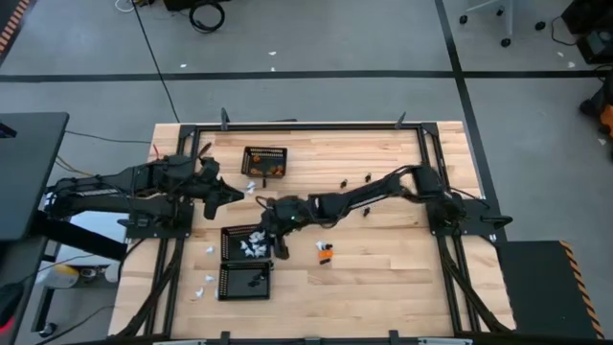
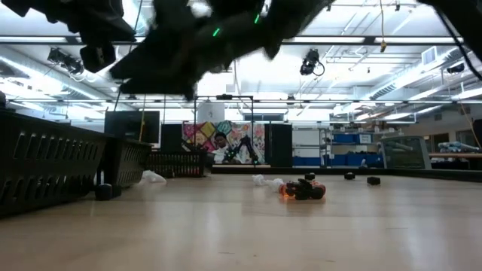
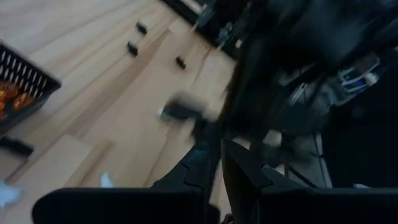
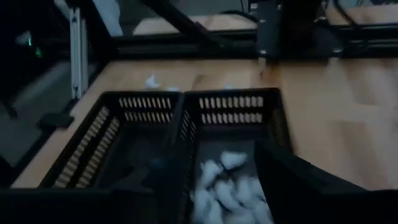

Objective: Sort Halloween decoration
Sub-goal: Put the white toy into the middle black bin

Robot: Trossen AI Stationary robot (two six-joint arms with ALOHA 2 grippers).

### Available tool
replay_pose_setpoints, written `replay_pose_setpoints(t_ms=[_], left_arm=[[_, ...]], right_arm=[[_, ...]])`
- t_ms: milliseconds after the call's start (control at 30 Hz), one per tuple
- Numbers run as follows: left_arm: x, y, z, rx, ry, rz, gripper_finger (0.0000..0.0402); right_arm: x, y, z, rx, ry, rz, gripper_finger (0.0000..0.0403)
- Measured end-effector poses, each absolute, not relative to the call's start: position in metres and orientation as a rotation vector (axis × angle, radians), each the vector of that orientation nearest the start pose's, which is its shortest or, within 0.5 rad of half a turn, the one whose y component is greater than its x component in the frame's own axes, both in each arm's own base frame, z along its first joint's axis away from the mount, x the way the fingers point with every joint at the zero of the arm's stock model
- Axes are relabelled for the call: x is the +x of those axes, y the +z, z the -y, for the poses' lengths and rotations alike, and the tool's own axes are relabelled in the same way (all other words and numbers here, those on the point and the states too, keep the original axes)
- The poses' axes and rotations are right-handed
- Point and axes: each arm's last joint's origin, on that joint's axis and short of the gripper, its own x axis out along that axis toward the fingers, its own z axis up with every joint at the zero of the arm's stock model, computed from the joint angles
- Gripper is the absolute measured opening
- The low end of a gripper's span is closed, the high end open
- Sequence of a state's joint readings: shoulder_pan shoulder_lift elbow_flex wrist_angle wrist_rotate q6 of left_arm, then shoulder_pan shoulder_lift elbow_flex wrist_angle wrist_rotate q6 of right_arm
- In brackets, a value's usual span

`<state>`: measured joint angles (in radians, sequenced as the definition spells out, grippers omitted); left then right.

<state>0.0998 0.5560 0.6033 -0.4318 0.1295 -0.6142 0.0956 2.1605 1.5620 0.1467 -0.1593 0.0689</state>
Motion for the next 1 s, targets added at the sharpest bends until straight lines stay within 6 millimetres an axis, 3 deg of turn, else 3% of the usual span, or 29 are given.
replay_pose_setpoints(t_ms=[100,233,367,533,733,1000], left_arm=[[0.126,0.277,-0.009,-0.655,0.095,-0.394,0.0050],[0.126,0.277,-0.009,-0.651,0.110,-0.389,0.0050],[0.126,0.277,-0.010,-0.643,0.146,-0.379,0.0050],[0.126,0.277,-0.012,-0.626,0.212,-0.358,0.0050],[0.127,0.276,-0.016,-0.597,0.341,-0.324,0.0050],[0.132,0.272,-0.019,-0.579,0.414,-0.337,0.0050]], right_arm=[[0.466,0.215,-0.052,0.017,0.253,-0.511,0.0186],[0.417,0.216,-0.063,0.031,0.287,-0.560,0.0165],[0.361,0.205,-0.070,0.089,0.247,-0.524,0.0147],[0.304,0.172,-0.064,0.166,0.023,-0.488,0.0147],[0.285,0.137,-0.036,0.192,-0.040,-0.454,0.0178],[0.303,0.106,0.000,0.175,0.022,-0.350,0.0235]])
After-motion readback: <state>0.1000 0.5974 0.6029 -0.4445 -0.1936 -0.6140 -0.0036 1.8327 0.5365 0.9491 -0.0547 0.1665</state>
